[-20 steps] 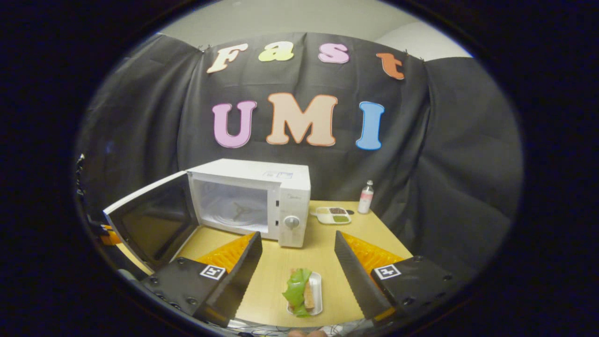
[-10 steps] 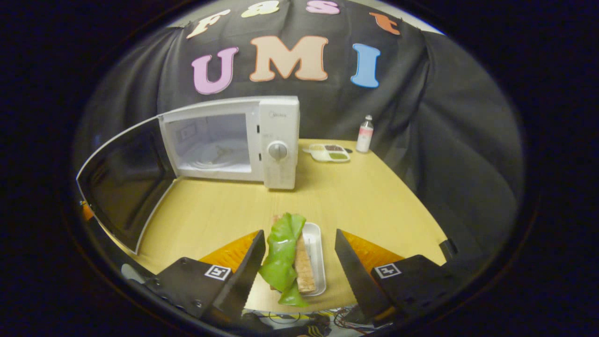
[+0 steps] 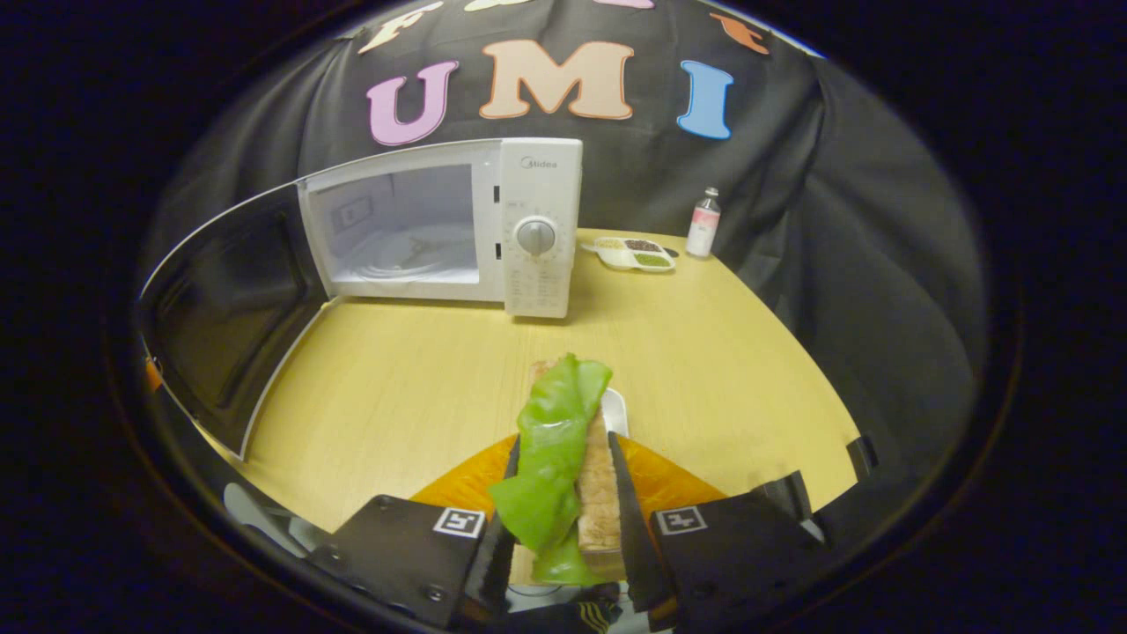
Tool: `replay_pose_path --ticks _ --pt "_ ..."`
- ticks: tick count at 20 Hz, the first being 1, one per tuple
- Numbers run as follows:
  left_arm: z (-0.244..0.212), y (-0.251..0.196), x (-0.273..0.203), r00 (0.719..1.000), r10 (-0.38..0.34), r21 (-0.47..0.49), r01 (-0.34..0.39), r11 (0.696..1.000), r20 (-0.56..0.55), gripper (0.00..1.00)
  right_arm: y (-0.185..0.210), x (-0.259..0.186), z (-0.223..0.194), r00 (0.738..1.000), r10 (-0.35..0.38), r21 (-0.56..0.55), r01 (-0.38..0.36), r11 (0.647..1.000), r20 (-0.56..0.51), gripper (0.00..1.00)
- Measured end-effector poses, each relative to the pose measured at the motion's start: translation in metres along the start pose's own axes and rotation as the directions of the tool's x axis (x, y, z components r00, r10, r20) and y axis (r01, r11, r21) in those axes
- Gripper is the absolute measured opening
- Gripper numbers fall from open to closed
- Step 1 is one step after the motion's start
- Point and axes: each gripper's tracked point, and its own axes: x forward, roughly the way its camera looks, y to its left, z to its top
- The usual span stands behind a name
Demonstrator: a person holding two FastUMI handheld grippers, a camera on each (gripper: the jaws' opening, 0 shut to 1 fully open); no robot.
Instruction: Open the microwave oven with the left hand, put the food in, and close the microwave oven.
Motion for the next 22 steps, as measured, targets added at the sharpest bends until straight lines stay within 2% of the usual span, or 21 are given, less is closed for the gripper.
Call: replay_pose_path --ticks 1,2,6,8,9,10,11,12,13,16,19,22 --pt "0.000 0.000 -0.001 1.000 0.000 -0.004 0.000 1.000 -0.003 0.00 -0.002 0.000 0.001 1.000 -0.003 0.001 0.003 1.000 0.003 0.51" --pt "0.000 -0.002 -0.001 1.000 -0.007 -0.004 0.007 1.000 -0.002 0.00 -0.002 0.000 0.002 1.000 -0.001 0.001 0.001 1.000 -0.001 0.39" --pt "0.000 -0.003 0.002 1.000 -0.020 -0.011 0.020 1.000 -0.005 0.05 -0.003 -0.005 0.011 1.000 0.006 0.008 -0.006 1.000 0.024 0.39" --pt "-0.004 -0.003 0.003 1.000 -0.007 -0.021 0.007 1.000 -0.010 0.27 -0.002 -0.010 0.022 0.998 0.017 -0.016 -0.016 1.000 0.059 0.39" --pt "-0.003 -0.006 0.000 1.000 -0.017 -0.017 0.017 1.000 -0.004 0.58 0.000 -0.013 0.025 0.997 0.027 -0.035 -0.024 0.999 0.072 0.39" --pt "-0.001 -0.011 0.001 1.000 -0.027 0.001 0.027 1.000 0.005 0.75 0.001 -0.015 0.031 0.995 0.032 -0.056 -0.027 0.998 0.090 0.39" --pt "0.002 -0.016 0.000 0.999 -0.035 0.032 0.034 0.999 0.018 0.87 0.000 -0.018 0.036 0.994 0.025 -0.075 -0.017 0.997 0.107 0.39" --pt "0.005 -0.019 0.001 0.999 -0.038 0.066 0.036 0.997 0.027 0.89 0.001 -0.019 0.042 0.993 0.038 -0.089 -0.028 0.996 0.115 0.29" --pt "0.006 -0.021 0.001 0.999 -0.042 0.092 0.039 0.995 0.031 0.92 0.003 -0.021 0.046 0.991 0.044 -0.094 -0.032 0.995 0.126 0.36" --pt "0.010 -0.028 0.000 0.997 -0.060 0.099 0.056 0.994 0.039 0.91 0.009 -0.028 0.066 0.984 0.064 -0.089 -0.049 0.995 0.169 0.36" --pt "0.018 -0.029 -0.007 0.997 -0.057 0.070 0.053 0.996 0.057 0.91 0.019 -0.033 0.086 0.974 0.099 -0.056 -0.090 0.994 0.205 0.36" --pt "0.022 -0.029 -0.018 0.997 -0.046 0.080 0.041 0.996 0.065 0.90 0.030 -0.034 0.100 0.966 0.137 -0.004 -0.139 0.990 0.220 0.36"
